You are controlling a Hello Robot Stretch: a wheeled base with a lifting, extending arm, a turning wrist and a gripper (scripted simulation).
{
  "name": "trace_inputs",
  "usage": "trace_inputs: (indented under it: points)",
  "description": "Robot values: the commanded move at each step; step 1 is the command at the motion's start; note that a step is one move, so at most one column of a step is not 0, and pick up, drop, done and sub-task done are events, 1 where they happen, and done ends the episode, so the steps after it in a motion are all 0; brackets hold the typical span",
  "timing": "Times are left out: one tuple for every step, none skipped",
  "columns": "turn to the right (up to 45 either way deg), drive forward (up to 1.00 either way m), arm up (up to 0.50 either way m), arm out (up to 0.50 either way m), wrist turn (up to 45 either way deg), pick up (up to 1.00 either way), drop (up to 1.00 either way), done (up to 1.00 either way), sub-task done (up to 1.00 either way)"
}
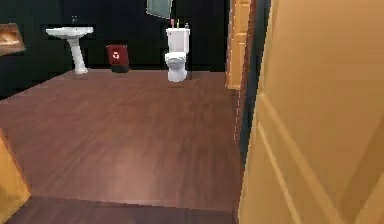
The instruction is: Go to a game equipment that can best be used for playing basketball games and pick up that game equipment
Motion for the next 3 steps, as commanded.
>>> trace_inputs:
  points:
    - [0.0,1.00,0.00,0.00,0.0,0.00,0.00,0.00,0.00]
    - [0.0,0.30,0.00,0.00,0.0,0.00,0.00,0.00,0.00]
    - [3.0,0.00,0.00,0.00,0.0,0.00,0.00,0.00,0.00]
